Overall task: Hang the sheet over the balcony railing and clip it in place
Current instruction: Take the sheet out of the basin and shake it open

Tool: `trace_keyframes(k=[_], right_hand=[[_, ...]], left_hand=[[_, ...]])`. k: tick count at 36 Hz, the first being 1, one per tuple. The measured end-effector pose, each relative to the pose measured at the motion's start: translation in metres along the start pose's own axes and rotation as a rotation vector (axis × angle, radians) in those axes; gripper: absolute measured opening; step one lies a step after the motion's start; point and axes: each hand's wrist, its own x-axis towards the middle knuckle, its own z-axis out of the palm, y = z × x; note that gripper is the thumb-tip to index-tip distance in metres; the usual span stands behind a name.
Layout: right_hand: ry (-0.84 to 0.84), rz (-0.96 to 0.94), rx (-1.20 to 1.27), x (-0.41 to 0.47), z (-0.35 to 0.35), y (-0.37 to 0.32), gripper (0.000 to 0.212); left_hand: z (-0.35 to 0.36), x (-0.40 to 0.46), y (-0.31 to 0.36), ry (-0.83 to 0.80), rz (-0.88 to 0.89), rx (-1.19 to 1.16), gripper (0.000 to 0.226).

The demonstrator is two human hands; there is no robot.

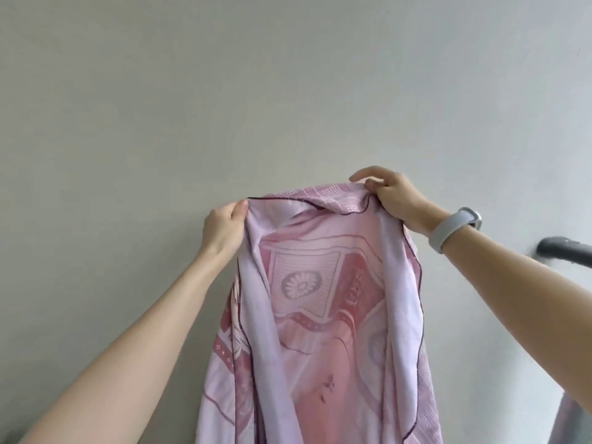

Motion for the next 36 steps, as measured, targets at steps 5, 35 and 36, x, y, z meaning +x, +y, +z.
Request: trace_keyframes(k=[5, 35, 36], right_hand=[[0.299, -0.223, 0.13, 0.066, -0.044, -0.083, 0.027], [0.088, -0.004, -0.598, 0.059, -0.136, -0.071, 0.038], [0.151, -0.002, -0.617, 0.056, -0.15, -0.077, 0.036]], left_hand=[[-0.02, 0.095, 0.111, 0.245, 0.223, -0.274, 0.034], [0.047, 0.094, 0.138, 0.073, 0.253, -0.243, 0.01], [0.05, 0.096, 0.156, 0.094, 0.285, -0.256, 0.01]])
